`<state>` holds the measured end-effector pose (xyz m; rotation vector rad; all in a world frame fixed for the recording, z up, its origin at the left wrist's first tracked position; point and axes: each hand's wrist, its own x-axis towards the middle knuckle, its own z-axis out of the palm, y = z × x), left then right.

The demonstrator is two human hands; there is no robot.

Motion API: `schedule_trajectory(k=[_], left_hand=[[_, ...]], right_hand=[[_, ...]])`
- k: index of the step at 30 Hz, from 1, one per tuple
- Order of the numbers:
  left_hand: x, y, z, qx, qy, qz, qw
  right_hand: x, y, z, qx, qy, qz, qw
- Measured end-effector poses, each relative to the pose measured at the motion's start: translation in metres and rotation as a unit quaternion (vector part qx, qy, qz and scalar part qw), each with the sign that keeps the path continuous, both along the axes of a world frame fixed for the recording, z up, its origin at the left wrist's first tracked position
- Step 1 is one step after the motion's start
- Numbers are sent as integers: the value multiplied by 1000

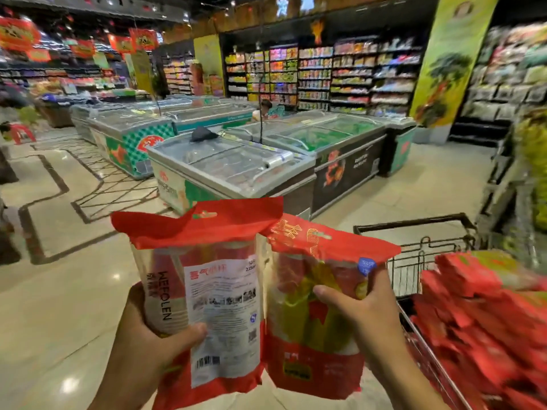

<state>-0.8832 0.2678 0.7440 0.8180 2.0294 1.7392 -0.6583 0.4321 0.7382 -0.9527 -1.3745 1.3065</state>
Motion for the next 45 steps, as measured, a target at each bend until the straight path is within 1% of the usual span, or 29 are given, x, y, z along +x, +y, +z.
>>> schedule_trajectory(k=[5, 9, 13, 15, 19, 25, 31, 34, 40, 45], left_hand=[[-62, 92, -5, 6, -16, -143, 990], [-82, 160, -8, 18, -43, -239, 970], [-68, 220, -14, 21, -57, -338, 939], [-54, 246, -14, 20, -63, -370, 927], [-22, 299, -14, 16, -62, -432, 900], [32, 388, -14, -8, -42, -502, 864], [87, 484, -29, -30, -3, -546, 837], [114, 528, -48, -49, 14, -577, 815], [155, 594, -86, -94, 60, -627, 771], [171, 642, -132, -144, 63, -664, 731]], right_hand=[[-26, 28, 5, 16, -28, -137, 990], [-26, 36, 12, 37, -46, -244, 968], [-6, 42, 14, 47, -74, -335, 938], [4, 47, 16, 49, -82, -371, 924], [26, 62, 12, 54, -60, -426, 901], [70, 119, -14, 43, -14, -486, 873], [119, 194, -43, 18, 29, -504, 863], [143, 223, -60, -8, 43, -511, 858], [170, 261, -105, -48, 32, -548, 835], [174, 285, -146, -109, 1, -583, 805]])
